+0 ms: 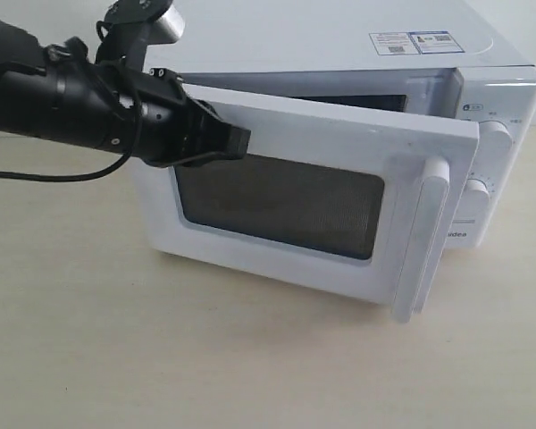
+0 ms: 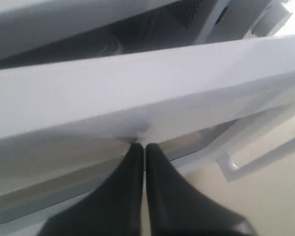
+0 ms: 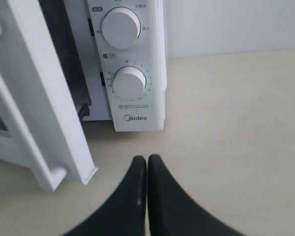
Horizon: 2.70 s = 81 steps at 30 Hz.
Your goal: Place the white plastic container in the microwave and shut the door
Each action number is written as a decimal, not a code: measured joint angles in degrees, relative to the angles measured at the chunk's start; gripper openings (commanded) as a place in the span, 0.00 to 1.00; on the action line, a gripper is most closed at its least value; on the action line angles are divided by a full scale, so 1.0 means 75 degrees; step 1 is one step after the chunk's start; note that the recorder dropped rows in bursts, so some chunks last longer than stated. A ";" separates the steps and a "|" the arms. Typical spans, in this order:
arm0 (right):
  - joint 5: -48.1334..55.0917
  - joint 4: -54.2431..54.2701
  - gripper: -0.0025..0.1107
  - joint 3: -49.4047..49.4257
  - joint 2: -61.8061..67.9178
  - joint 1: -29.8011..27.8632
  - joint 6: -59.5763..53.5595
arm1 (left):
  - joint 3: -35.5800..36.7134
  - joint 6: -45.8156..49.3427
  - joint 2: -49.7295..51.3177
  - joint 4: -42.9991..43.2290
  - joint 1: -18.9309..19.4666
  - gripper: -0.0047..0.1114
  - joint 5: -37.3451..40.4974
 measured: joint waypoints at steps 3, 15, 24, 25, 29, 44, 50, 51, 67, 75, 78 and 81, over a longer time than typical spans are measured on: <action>-0.0244 -0.0016 0.02 0.0000 0.0000 0.0000 0.0000 | -0.0343 0.0058 0.0240 -0.0045 0.0000 0.08 -0.0014; -0.2281 0.0066 0.02 0.0000 0.0000 0.0000 0.0057 | -0.0597 0.0073 0.0421 -0.0073 0.0000 0.08 -0.0014; -0.3771 0.0380 0.02 0.0000 0.0000 0.0000 0.0712 | -0.0597 0.0073 0.0421 -0.0073 0.0000 0.08 -0.0014; -0.3804 0.0380 0.02 0.0000 0.0000 0.0000 0.0940 | -0.0597 0.0073 0.0421 -0.0073 0.0000 0.08 -0.0014; -0.3863 0.0426 0.02 0.0000 0.0000 0.0000 0.1443 | -0.0597 0.0073 0.0421 -0.0073 0.0000 0.08 -0.0076; -0.2256 -0.0326 0.02 -0.1111 -0.0005 0.1606 0.1855 | -0.0597 0.0073 0.0421 -0.0073 0.0000 0.08 -0.0168; -0.2041 -0.0343 0.02 -0.1820 0.0783 0.2971 0.0852 | -0.0575 0.0073 0.0064 -0.0073 0.0000 0.08 0.0036; -0.1965 -0.0343 0.02 -0.1939 0.1027 0.3138 0.0707 | -0.0540 0.0073 -0.0064 -0.0073 0.0000 0.08 0.0036; -0.4191 -0.0002 0.02 -0.3792 0.7857 0.4317 -0.0023 | 0.2566 -0.0133 -0.3431 0.0053 0.0000 0.08 -0.0276; -0.5201 0.1650 0.02 -0.4946 0.9921 0.4317 -0.0754 | 0.3954 -0.0399 -0.4982 0.0059 0.0000 0.08 -0.0789; -0.5314 0.2593 0.02 -0.5265 1.0276 0.4317 -0.1430 | 0.4298 -0.0464 -0.5381 0.0059 0.0000 0.08 -0.1013; -0.5350 0.3364 0.02 -0.5477 1.0525 0.4317 -0.2180 | 0.4553 -0.0492 -0.5588 0.0059 0.0000 0.08 -0.1162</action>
